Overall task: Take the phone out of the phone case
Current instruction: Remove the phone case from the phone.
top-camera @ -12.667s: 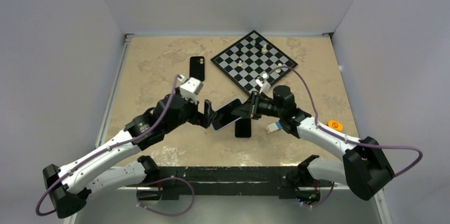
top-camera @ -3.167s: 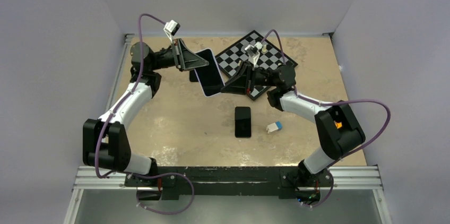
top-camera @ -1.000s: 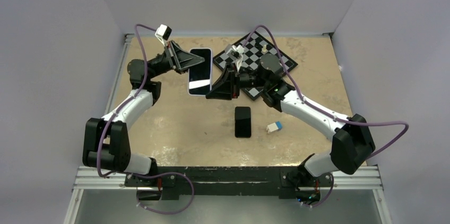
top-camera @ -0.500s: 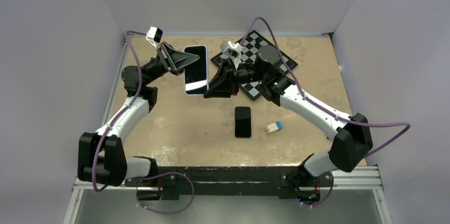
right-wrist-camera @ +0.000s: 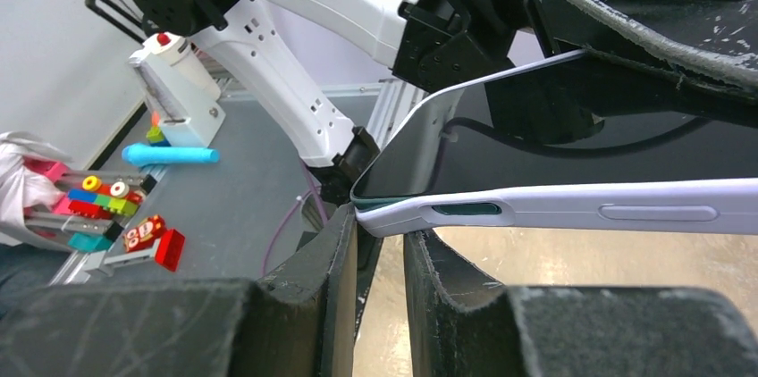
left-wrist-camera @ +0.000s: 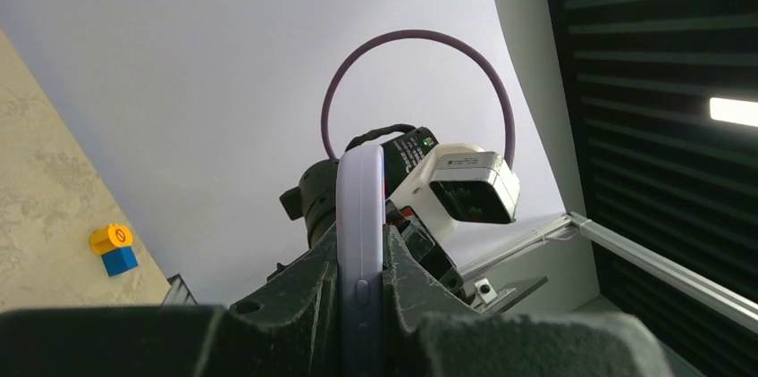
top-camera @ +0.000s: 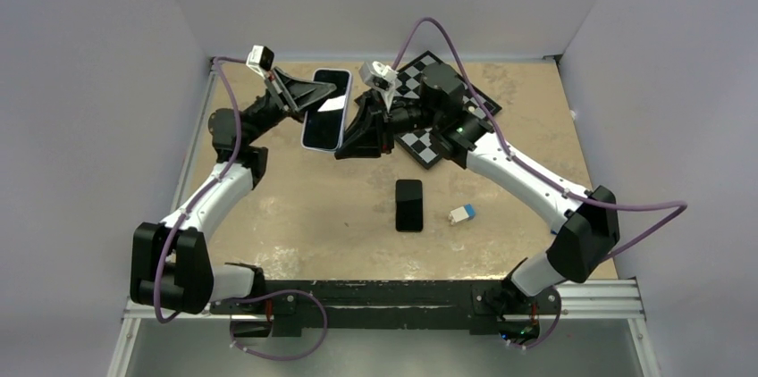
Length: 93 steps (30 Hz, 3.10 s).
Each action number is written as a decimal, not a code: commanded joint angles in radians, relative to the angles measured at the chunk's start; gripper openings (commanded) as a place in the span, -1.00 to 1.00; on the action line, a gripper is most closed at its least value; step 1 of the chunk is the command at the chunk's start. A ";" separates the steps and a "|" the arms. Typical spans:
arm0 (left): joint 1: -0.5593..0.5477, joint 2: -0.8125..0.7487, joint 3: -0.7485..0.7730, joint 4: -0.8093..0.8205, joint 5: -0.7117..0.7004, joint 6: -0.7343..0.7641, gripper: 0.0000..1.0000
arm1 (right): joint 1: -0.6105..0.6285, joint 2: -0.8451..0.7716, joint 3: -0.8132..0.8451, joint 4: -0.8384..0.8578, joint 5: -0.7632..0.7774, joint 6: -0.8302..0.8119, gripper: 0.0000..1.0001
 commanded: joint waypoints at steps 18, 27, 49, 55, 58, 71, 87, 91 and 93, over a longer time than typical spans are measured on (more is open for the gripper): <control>-0.071 -0.074 -0.002 -0.014 0.051 -0.066 -1.00 | 0.091 -0.067 0.014 -0.079 1.286 -0.434 -1.00; -0.080 -0.085 0.020 -0.024 0.033 -0.077 -1.00 | 0.112 -0.015 0.049 -0.140 1.422 -0.503 -1.00; -0.103 -0.018 0.028 0.130 -0.339 -0.003 -1.00 | 0.106 -0.277 -0.403 0.252 0.845 0.258 0.67; -0.122 0.024 0.027 0.244 -0.467 -0.008 -1.00 | 0.110 -0.306 -0.612 0.640 0.908 0.326 0.79; -0.137 0.046 0.020 0.269 -0.509 -0.002 -1.00 | 0.116 -0.289 -0.608 0.713 0.885 0.335 0.76; -0.187 0.077 0.040 0.333 -0.585 -0.022 -1.00 | 0.153 -0.170 -0.448 0.719 0.861 0.235 0.42; -0.208 0.036 0.036 0.315 -0.613 0.024 -1.00 | 0.236 -0.093 -0.340 0.642 1.072 0.108 0.08; -0.208 0.026 0.033 0.302 -0.610 0.030 -1.00 | 0.261 -0.083 -0.329 0.602 1.158 0.081 0.01; -0.208 0.023 0.030 0.300 -0.610 0.031 -1.00 | 0.263 -0.083 -0.331 0.597 1.188 0.080 -0.08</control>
